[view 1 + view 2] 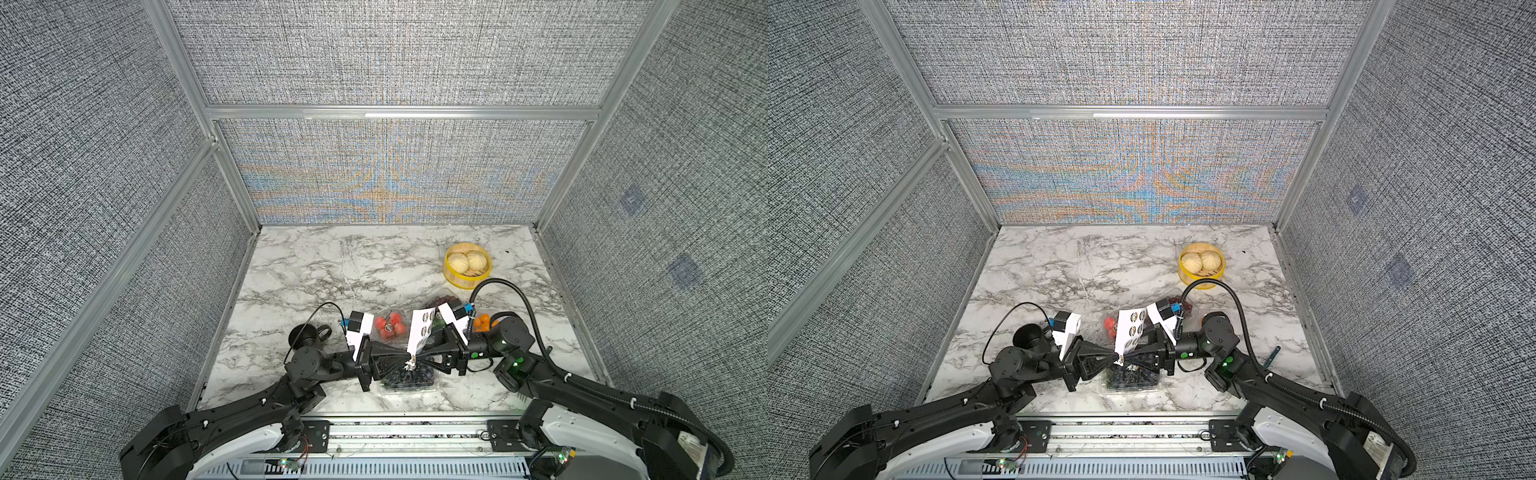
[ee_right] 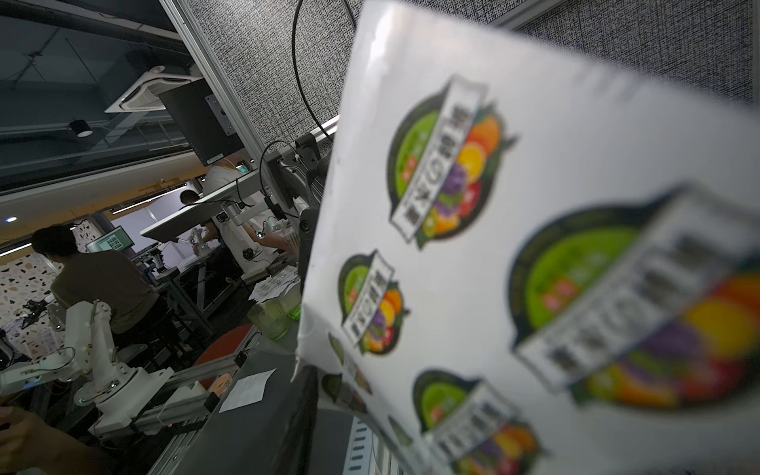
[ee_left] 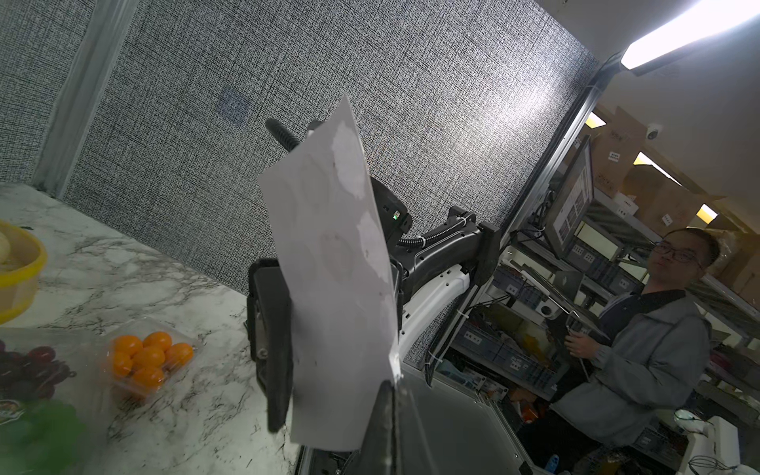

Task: Label fruit boxes
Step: Adjust the label sticker.

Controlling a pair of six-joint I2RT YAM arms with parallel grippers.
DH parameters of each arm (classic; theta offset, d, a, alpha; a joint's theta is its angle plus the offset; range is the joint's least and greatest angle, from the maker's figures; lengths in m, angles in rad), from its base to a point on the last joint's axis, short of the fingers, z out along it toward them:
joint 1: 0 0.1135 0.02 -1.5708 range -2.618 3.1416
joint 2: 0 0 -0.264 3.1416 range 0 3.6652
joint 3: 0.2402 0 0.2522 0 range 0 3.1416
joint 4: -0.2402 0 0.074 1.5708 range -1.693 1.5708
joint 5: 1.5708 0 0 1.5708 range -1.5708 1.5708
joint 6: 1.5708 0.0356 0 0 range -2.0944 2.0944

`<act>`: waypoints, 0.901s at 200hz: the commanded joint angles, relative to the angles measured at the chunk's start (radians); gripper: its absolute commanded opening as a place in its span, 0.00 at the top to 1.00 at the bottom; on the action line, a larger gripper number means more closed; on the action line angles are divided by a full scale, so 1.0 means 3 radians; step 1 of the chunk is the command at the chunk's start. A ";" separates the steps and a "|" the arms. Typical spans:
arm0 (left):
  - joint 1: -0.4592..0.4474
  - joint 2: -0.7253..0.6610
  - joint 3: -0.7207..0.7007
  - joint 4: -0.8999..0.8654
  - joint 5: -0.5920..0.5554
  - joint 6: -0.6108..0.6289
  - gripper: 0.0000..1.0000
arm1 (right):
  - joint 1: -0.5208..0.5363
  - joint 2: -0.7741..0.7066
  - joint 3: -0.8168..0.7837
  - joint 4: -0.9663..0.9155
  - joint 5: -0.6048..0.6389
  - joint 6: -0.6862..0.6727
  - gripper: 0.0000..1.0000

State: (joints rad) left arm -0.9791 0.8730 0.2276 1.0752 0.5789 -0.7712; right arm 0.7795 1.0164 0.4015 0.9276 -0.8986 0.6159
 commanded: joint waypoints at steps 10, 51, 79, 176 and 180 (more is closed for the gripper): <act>0.0004 -0.0044 0.0006 -0.0012 -0.0005 0.0081 1.00 | 0.0005 -0.0030 0.0012 0.0097 -0.0010 0.0000 0.55; 0.0001 -0.0105 0.0039 -0.0158 -0.0029 0.0147 1.00 | 0.0009 -0.0057 0.0041 0.0043 -0.0016 0.0017 0.55; 0.0001 -0.0028 0.0039 -0.0048 0.0013 0.0113 1.00 | 0.0021 0.0045 0.0077 0.0081 -0.0020 0.0026 0.55; 0.0001 0.0113 0.0034 0.0234 0.0157 -0.0068 1.00 | 0.0020 0.0180 0.0114 0.0080 -0.0029 -0.0073 0.99; 0.0003 0.0119 0.0030 0.0239 0.0157 -0.0068 1.00 | 0.0020 0.0181 0.0111 0.0086 -0.0029 -0.0073 1.00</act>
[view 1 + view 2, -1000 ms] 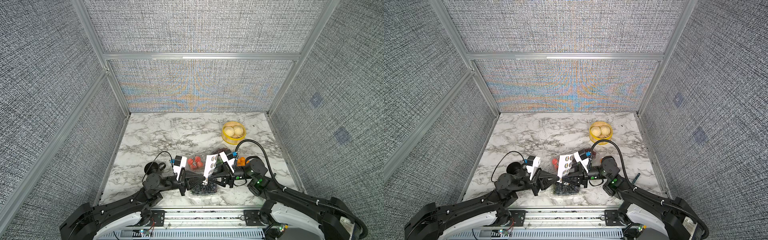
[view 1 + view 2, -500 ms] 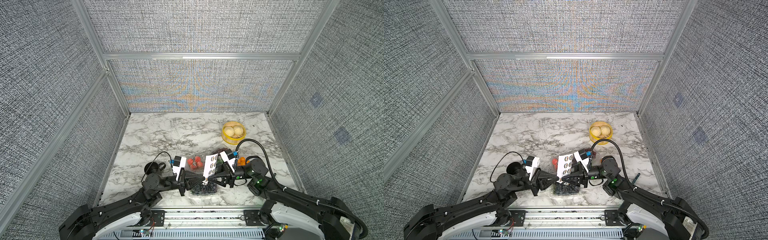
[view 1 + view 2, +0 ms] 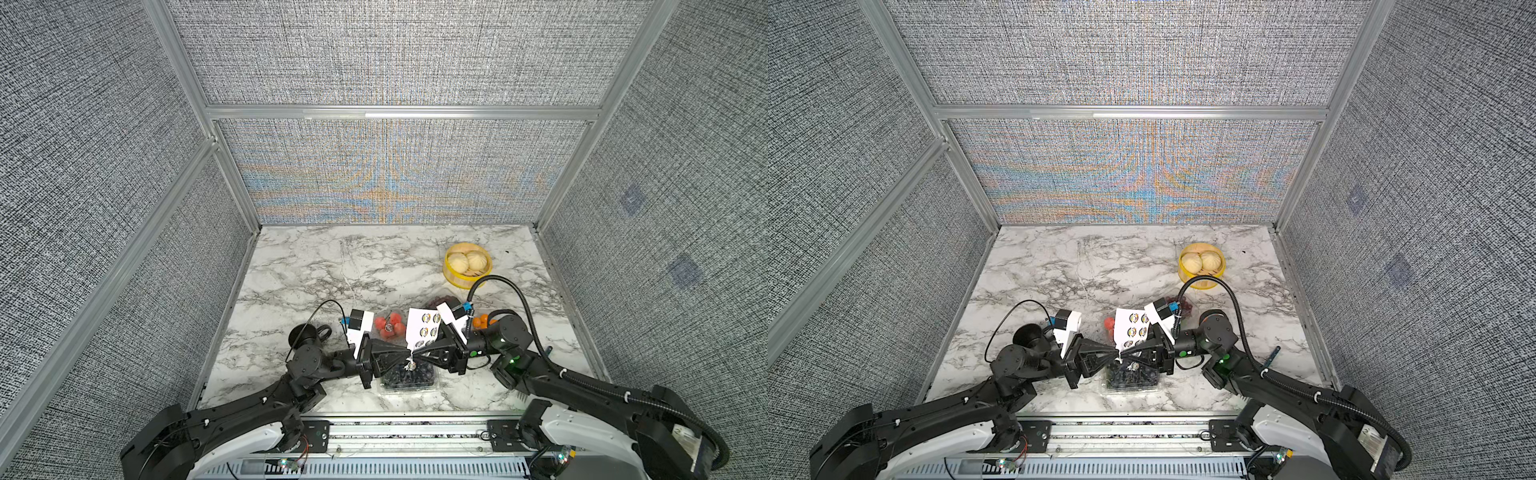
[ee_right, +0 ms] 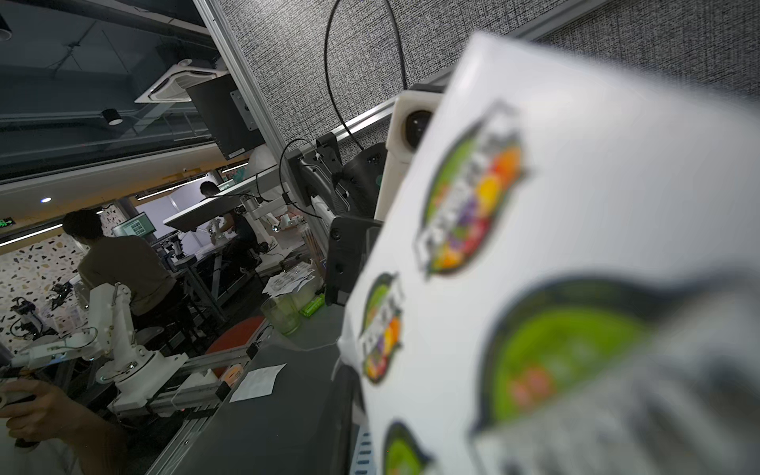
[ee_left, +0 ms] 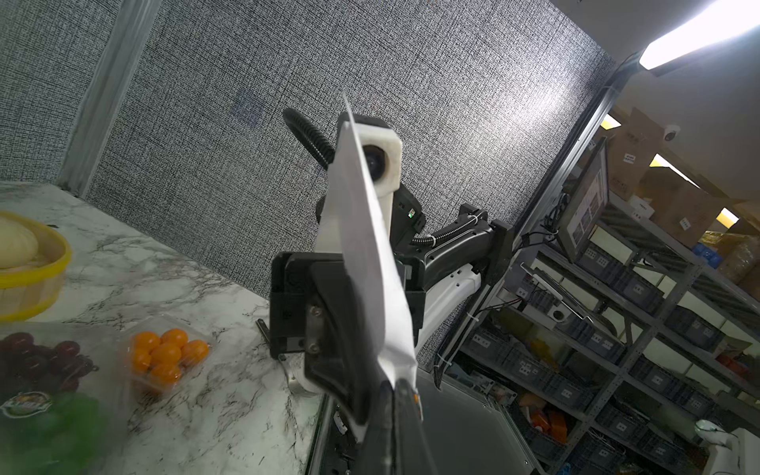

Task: Label fruit boxes
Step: Adjust the label sticker.

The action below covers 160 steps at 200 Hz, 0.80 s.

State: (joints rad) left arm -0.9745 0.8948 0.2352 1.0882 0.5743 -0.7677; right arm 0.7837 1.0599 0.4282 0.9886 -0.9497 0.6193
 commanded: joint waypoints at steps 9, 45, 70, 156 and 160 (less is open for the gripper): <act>-0.0010 0.0055 0.0004 0.0195 0.0177 -0.0079 1.00 | 0.0004 0.0032 0.0020 -0.0120 0.0139 -0.0089 1.00; -0.0014 0.0039 -0.0012 0.0222 0.0205 -0.0102 1.00 | 0.0000 -0.0032 0.0015 -0.0260 0.0202 -0.0175 1.00; -0.0013 0.0083 -0.0023 0.0304 0.0239 -0.0166 1.00 | -0.0006 -0.0105 0.0009 -0.0411 0.0286 -0.0281 1.00; -0.0014 0.0186 -0.0048 0.0627 0.0372 -0.0375 1.00 | -0.0056 -0.0325 -0.0001 -0.0802 0.0423 -0.0510 1.00; -0.0014 0.0165 -0.0043 0.0572 0.0365 -0.0355 1.00 | -0.0056 -0.0342 -0.0005 -0.0813 0.0425 -0.0514 1.00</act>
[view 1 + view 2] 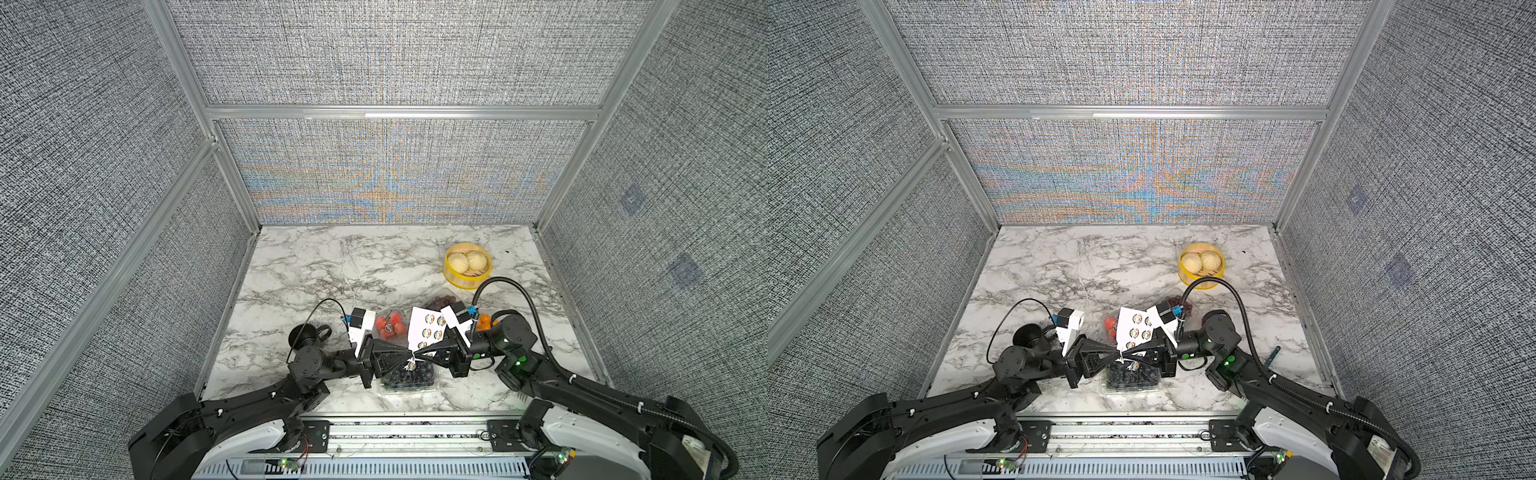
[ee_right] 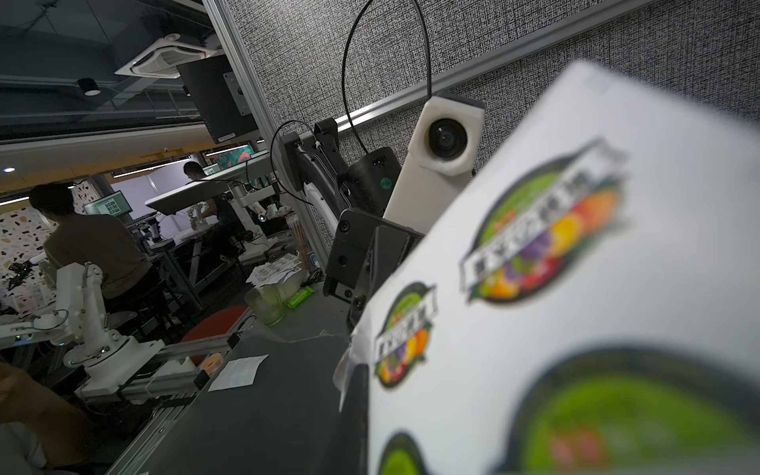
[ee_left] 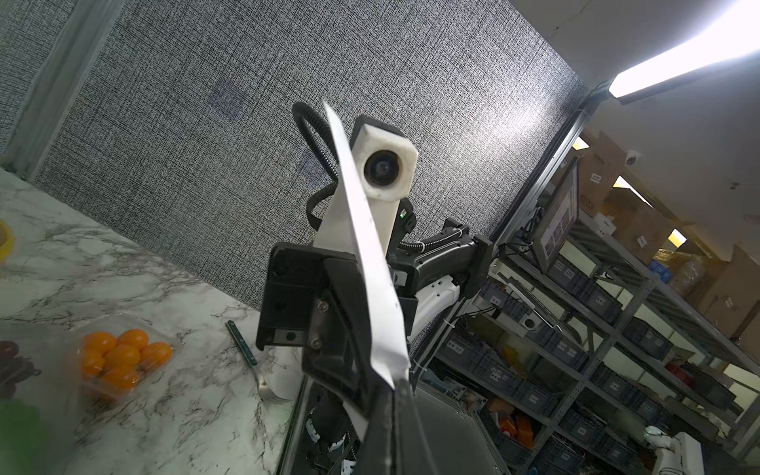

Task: Label fruit boxes
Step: Adjust the label sticker.

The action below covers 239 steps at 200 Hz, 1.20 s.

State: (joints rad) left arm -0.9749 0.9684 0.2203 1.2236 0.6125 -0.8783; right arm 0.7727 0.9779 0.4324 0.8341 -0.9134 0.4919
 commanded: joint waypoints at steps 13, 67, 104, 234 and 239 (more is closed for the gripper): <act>-0.0013 -0.0123 0.0012 0.0033 0.0215 0.0048 1.00 | -0.0022 -0.0092 -0.0011 -0.0323 0.0304 -0.0090 1.00; -0.0013 -0.0043 0.0023 -0.0015 0.0158 0.0086 1.00 | -0.0010 -0.0056 -0.0037 -0.0096 0.0099 0.0016 0.99; -0.0012 -0.0068 0.0035 -0.0088 0.0141 0.0133 1.00 | -0.0014 -0.0142 -0.0081 -0.0106 0.0110 0.0060 0.65; -0.0010 -0.0149 0.0028 -0.0331 0.0029 0.0265 1.00 | 0.0017 0.0055 -0.0063 0.0296 0.0039 0.0350 0.55; -0.0012 -0.0166 0.0023 -0.0347 0.0022 0.0273 1.00 | 0.0017 0.0050 -0.0070 0.0280 0.0040 0.0345 0.55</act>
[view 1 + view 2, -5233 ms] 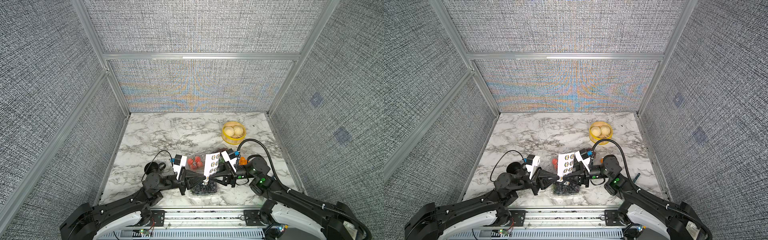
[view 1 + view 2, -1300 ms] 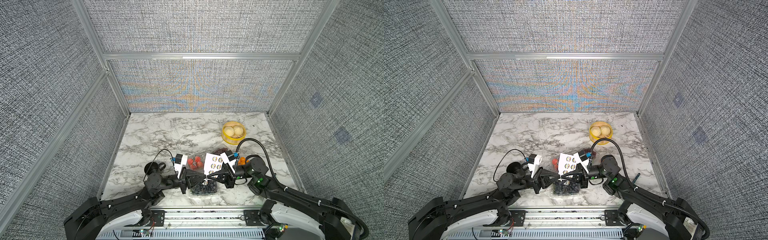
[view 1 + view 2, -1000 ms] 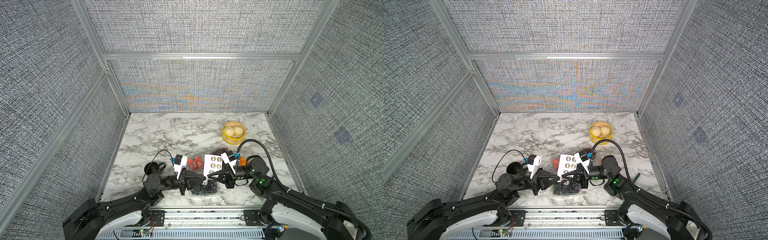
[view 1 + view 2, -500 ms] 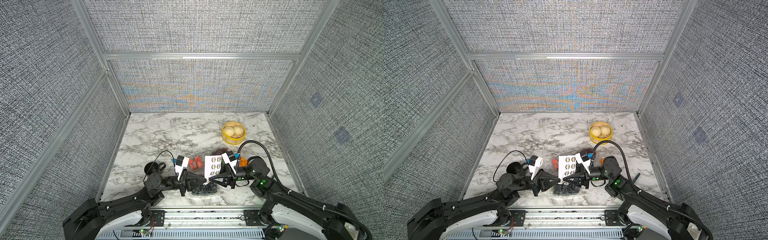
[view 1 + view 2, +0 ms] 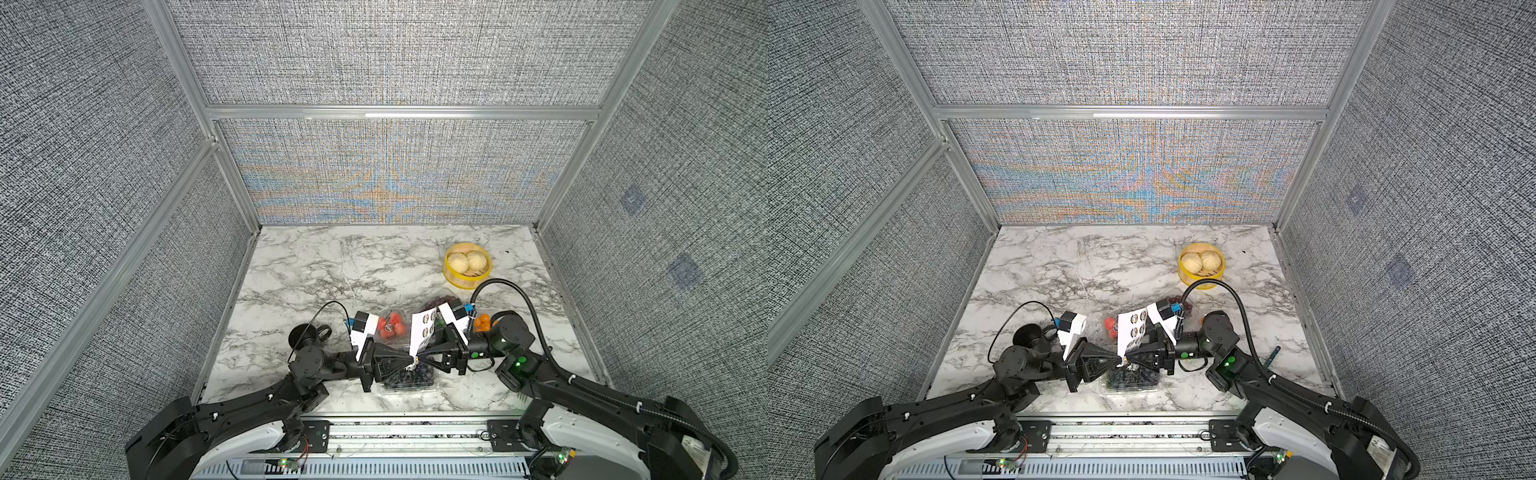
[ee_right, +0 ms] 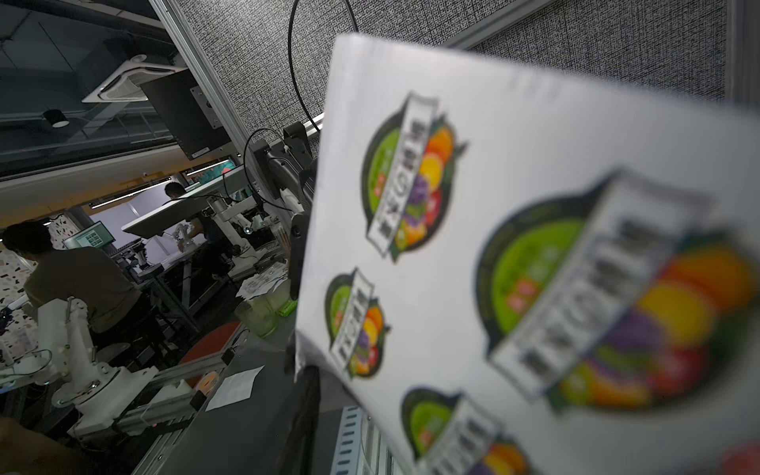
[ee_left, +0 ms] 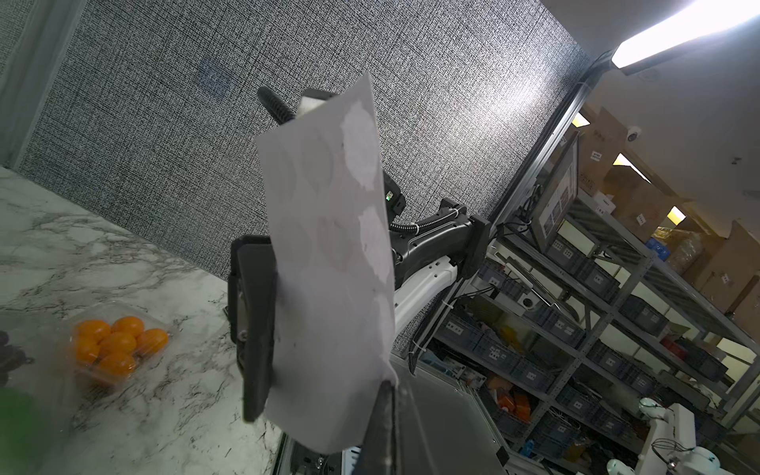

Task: Label fruit boxes
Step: Adjust the label sticker.

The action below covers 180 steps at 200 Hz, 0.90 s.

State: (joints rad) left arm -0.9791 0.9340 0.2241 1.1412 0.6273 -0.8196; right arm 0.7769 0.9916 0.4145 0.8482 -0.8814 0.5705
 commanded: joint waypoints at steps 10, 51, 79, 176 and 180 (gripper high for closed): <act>0.0003 -0.0097 0.0005 -0.0117 -0.0048 0.0092 1.00 | 0.0003 -0.0016 -0.0030 0.0190 -0.0056 0.0065 0.51; 0.0001 -0.0195 -0.0008 -0.0238 -0.0087 0.0150 1.00 | 0.0041 0.0003 -0.0041 0.0168 0.0004 0.0042 0.45; 0.0002 -0.0146 -0.0018 -0.0134 -0.0045 0.0109 1.00 | 0.0059 0.0119 0.0027 0.0239 0.0016 0.0051 0.45; -0.0003 -0.0189 -0.0031 -0.0238 -0.0070 0.0155 1.00 | 0.0064 0.0287 0.0076 0.0379 0.0065 0.0098 0.43; 0.0000 -0.0196 -0.0031 -0.0249 -0.0080 0.0162 1.00 | 0.0069 0.0302 0.0080 0.0400 0.0056 0.0110 0.43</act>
State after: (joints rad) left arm -0.9783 0.8703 0.2157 1.0531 0.5945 -0.7753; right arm 0.7921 1.0607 0.4232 0.9157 -0.8761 0.5964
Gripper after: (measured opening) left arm 0.048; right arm 0.575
